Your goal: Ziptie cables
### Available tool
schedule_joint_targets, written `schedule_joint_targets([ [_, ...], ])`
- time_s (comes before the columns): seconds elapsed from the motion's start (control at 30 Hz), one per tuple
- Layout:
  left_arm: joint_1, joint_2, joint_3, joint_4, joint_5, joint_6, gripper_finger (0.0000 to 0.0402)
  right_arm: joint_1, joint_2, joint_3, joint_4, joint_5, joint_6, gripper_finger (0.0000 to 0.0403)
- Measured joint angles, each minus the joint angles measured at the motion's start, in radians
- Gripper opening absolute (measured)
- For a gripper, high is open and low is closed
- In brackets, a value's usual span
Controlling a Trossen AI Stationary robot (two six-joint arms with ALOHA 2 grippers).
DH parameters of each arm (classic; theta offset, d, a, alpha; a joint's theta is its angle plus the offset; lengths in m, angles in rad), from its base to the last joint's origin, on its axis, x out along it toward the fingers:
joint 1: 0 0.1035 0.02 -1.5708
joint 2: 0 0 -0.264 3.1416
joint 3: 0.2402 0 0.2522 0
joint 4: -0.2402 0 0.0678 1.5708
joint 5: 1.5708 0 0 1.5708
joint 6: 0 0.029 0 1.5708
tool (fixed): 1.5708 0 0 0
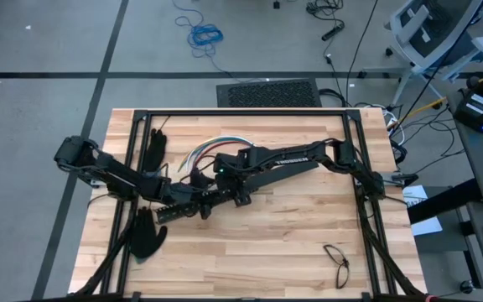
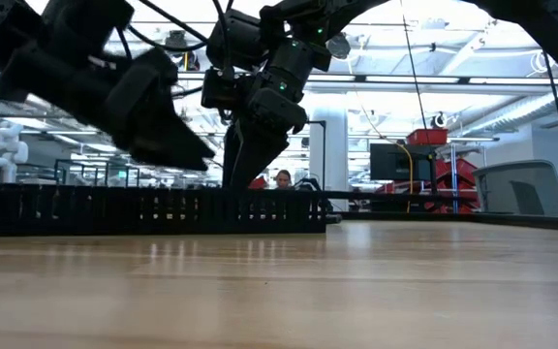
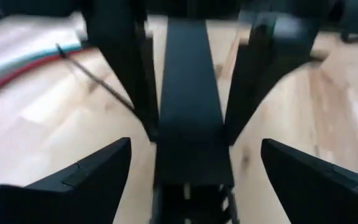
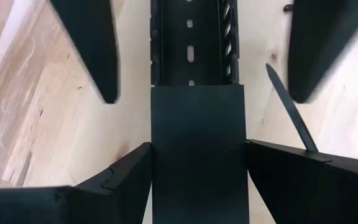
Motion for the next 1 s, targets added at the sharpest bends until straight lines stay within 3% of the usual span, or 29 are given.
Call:
schedule_joint_targets([
  [0.2,-0.031,-0.107,0.0,-0.132,0.026,-0.009,0.0354,0.004,0.008,0.001,0.007,-0.005,0.005,0.0238],
  [0.37,-0.088,-0.149,0.0,-0.252,0.029,-0.135,0.0354,0.004,0.009,0.001,0.007,-0.005,0.005,0.0238],
  [0.57,-0.122,-0.142,-0.01,-0.19,-0.03,-0.16,0.0354,0.004,0.01,0.0,0.017,-0.003,0.006,0.0238],
  [1.0,-0.118,-0.142,-0.01,-0.2,-0.002,-0.186,0.0354,0.005,0.013,-0.001,0.037,-0.004,-0.021,0.0238],
])
